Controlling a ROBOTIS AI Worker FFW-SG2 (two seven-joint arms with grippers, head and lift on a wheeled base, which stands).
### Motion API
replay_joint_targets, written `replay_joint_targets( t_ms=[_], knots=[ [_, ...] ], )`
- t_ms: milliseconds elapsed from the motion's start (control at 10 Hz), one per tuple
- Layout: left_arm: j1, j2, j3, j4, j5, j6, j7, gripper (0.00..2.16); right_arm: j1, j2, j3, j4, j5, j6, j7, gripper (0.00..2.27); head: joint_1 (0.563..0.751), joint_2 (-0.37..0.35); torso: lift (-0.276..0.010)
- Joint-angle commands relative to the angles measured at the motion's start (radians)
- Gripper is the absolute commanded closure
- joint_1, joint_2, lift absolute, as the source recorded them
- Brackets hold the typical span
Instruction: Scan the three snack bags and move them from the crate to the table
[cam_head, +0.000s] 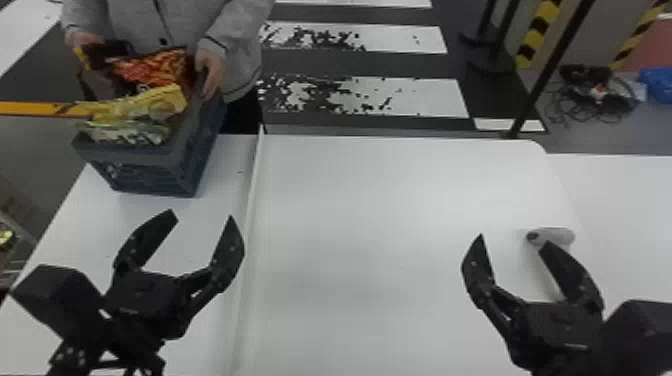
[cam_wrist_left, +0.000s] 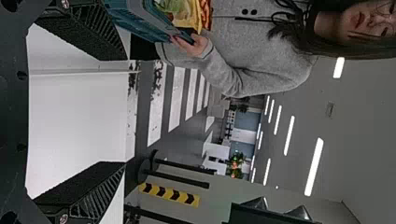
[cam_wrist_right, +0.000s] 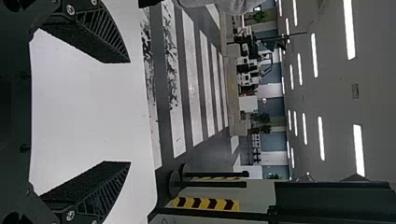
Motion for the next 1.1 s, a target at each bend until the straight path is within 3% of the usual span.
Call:
replay_joint_targets(
  t_ms=[0, 1000],
  knots=[
    [0.001, 0.002, 0.0, 0.0, 0.0, 0.001, -0.002, 0.07, 0.0, 0.0, 0.0, -0.002, 0.0, 0.0, 0.0, 0.11, 0.695, -0.018, -0.062],
    [-0.005, 0.0, 0.012, 0.002, 0.0, 0.022, -0.008, 0.09, 0.0, -0.002, 0.002, -0.002, 0.0, 0.006, 0.0, 0.12, 0.695, -0.017, -0.062]
  ],
)
